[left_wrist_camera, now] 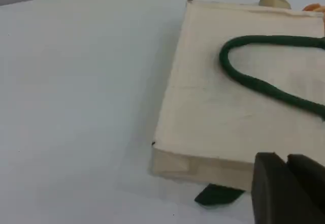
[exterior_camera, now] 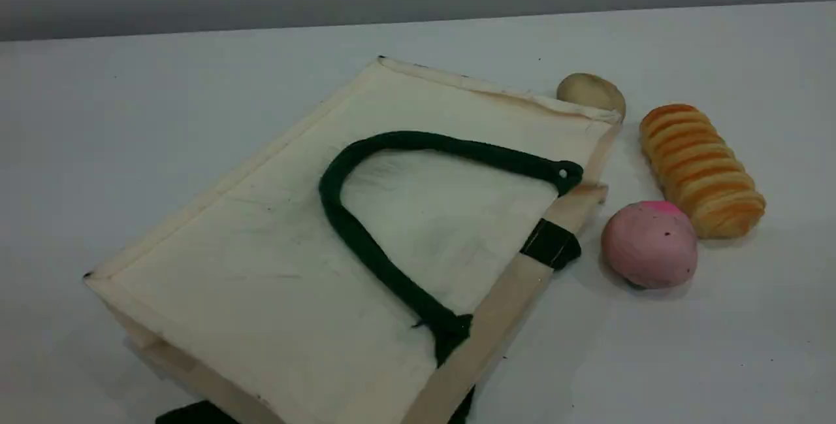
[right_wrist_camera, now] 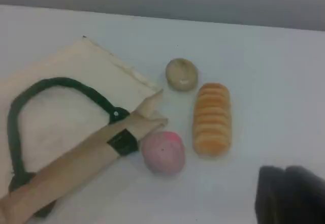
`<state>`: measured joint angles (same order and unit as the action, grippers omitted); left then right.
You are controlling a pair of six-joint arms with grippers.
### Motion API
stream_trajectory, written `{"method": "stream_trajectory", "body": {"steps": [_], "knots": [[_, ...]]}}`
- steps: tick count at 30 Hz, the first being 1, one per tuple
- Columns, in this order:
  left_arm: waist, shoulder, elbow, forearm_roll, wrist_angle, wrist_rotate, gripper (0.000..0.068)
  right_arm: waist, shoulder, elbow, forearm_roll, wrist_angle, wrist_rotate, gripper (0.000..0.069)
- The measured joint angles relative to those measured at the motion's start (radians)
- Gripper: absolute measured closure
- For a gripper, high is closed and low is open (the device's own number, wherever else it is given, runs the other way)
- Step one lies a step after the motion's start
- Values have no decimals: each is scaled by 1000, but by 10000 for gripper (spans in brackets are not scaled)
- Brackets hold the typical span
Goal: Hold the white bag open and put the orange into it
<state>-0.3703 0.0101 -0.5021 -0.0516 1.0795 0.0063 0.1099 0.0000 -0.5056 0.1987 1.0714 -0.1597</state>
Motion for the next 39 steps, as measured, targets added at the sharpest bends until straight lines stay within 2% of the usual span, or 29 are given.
{"method": "stream_trajectory", "body": {"steps": [3,8,12,17,20,39], "knots": [[0,0,0,-2,0,0,612,-7,0,0,1,0,0,653],[10,-3,0,-2,0,3,605,-105,0,0,5,0,0,645],[110,-4,0,-4,0,10,600,-162,0,0,13,0,0,640],[273,-6,0,-5,0,9,594,-163,0,0,13,1,0,636],[332,-10,-1,-4,0,7,593,-163,0,0,13,1,0,633],[338,-10,-1,-3,0,7,571,-161,0,0,13,1,0,612]]}}
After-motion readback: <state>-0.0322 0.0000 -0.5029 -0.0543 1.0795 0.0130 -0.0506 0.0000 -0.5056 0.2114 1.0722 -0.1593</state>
